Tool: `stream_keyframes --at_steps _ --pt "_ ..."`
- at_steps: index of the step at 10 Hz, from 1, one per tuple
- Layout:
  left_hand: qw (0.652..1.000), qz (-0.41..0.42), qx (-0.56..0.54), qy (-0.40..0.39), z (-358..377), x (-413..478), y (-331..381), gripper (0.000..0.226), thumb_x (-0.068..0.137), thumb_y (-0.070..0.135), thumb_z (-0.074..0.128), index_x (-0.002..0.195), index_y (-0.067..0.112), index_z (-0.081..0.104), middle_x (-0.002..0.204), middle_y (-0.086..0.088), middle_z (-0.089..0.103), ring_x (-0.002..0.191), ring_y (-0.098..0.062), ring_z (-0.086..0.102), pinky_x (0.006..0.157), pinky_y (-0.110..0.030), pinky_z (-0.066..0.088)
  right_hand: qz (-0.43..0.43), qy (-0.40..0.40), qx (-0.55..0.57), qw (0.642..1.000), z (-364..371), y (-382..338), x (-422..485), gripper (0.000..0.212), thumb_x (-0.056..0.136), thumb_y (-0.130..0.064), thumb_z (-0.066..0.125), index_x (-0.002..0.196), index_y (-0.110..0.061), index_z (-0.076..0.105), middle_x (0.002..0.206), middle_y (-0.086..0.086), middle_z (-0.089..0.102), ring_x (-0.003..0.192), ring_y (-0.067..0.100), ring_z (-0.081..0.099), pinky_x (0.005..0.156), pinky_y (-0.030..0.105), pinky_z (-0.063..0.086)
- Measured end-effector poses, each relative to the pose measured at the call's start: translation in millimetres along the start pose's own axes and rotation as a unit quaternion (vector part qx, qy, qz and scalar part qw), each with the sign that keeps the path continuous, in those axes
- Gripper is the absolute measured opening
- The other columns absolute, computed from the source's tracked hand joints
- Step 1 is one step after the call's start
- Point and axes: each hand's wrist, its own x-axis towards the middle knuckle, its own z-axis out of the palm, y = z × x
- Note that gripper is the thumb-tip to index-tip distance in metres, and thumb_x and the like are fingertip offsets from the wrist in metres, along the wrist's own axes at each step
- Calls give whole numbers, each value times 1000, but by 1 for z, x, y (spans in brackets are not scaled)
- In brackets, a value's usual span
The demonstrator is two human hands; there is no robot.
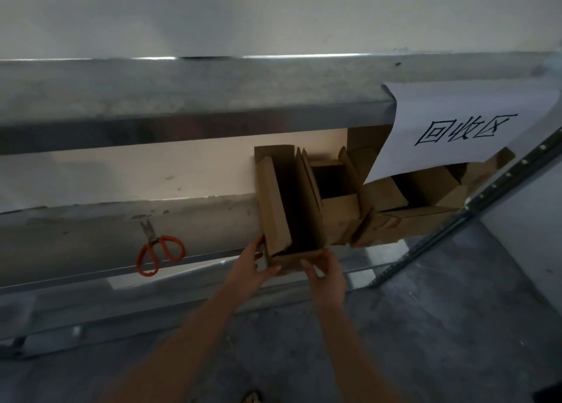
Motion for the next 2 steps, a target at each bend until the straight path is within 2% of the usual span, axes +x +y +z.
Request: stream_keyframes --at_steps 1,2 --pt "990 31 133 -15 -12 -10 -3 90 83 36 73 152 19 18 151 0 33 138 -18 33 112 -30 28 1 -9 -38 999 -6 2 -12 53 85 -31 75 133 -22 52 120 -11 55 116 8 51 91 21 41" --pt "950 75 299 -45 -34 -34 0 75 94 44 54 153 19 16 157 -3 22 143 -17 24 114 -27 20 -10 1 -81 997 -17 -2 -44 57 90 -24 70 141 -27 45 135 -9 49 125 10 46 99 24 40"
